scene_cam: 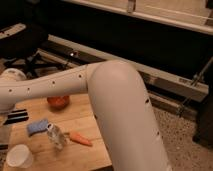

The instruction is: Place the eraser in the ceramic cup

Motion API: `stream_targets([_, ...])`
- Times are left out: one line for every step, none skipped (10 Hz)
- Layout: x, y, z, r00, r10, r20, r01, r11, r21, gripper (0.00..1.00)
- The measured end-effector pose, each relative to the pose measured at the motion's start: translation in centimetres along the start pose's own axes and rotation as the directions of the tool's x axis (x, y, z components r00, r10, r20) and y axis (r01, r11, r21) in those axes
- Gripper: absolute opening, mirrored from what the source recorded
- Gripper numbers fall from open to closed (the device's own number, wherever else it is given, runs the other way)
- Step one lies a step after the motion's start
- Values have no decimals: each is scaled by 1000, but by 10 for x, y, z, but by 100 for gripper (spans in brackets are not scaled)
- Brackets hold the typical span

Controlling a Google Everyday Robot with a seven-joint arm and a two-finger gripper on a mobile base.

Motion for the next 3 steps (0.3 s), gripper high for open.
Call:
stream_targets([-3,5,-1,1000,-6,30,6,1000,1,0])
stream_targets([-5,13,1,999,-12,50,13,1000,-5,0])
stream_targets([-4,23,4,998,-18,60,20,1000,-23,0])
